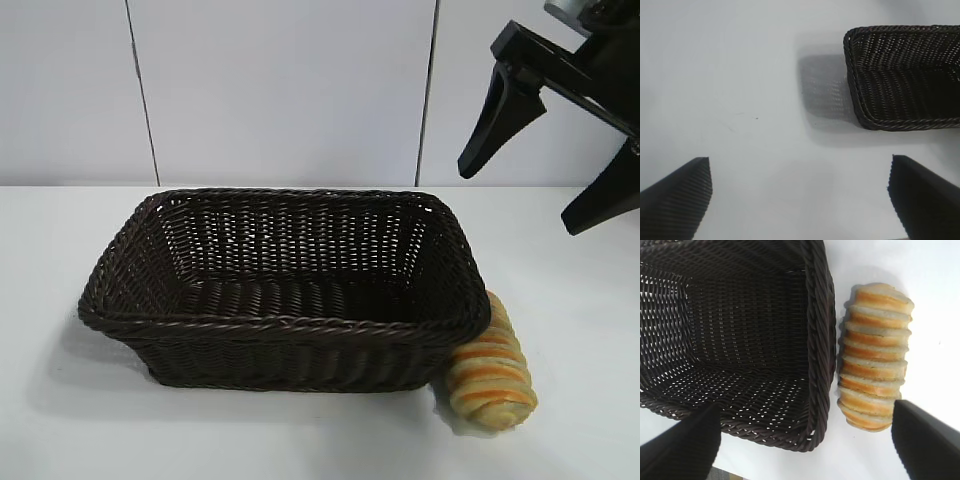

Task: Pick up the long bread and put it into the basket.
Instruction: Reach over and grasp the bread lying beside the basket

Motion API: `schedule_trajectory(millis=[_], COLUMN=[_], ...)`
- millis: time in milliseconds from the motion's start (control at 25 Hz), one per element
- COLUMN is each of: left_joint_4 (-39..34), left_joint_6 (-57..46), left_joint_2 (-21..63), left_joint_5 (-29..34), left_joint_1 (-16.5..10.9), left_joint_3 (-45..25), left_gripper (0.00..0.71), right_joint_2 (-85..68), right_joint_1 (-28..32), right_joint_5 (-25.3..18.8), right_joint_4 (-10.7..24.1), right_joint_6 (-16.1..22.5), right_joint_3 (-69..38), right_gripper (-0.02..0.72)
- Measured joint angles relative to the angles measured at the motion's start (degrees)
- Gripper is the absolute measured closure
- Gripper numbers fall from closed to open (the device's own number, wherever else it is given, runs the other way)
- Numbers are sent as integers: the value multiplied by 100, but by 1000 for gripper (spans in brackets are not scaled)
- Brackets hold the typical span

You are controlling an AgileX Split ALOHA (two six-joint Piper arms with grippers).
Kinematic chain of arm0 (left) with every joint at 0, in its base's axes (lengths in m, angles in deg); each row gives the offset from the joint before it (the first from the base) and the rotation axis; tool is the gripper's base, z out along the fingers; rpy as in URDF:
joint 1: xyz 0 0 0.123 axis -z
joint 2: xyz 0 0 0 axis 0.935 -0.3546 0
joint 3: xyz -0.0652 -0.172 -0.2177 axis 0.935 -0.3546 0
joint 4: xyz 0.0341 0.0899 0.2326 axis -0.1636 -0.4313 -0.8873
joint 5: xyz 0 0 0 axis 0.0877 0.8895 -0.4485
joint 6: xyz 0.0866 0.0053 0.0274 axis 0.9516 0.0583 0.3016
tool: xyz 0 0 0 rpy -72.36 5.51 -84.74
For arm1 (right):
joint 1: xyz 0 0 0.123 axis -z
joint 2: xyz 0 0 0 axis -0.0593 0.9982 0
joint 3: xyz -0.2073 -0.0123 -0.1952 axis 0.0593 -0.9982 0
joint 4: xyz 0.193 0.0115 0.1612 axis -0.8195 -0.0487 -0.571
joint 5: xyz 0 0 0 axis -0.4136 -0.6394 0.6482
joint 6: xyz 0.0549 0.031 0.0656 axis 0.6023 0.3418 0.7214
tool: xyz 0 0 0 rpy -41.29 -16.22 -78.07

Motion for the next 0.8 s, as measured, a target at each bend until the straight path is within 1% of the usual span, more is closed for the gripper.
schedule_trajectory(millis=[160,360,480,720,800], left_joint_4=[5,70,122,148,153], left_joint_6=[0,0,0,0,0], left_joint_2=[427,531,531,531,531], left_joint_5=[-61,-76,-55,-42,-2], left_joint_1=[0,0,0,0,0], left_joint_3=[-334,-714,-977,-1023,-1040], left_gripper=[20,20,20,20,20], right_joint_2=[0,0,0,0,0], right_joint_1=[0,0,0,0,0], right_joint_5=[32,37,37,37,30], right_joint_4=[0,34,188,489,645], right_joint_6=[-40,-44,-44,-21,5], right_joint_3=[0,0,0,0,0], right_gripper=[42,42,42,42,42])
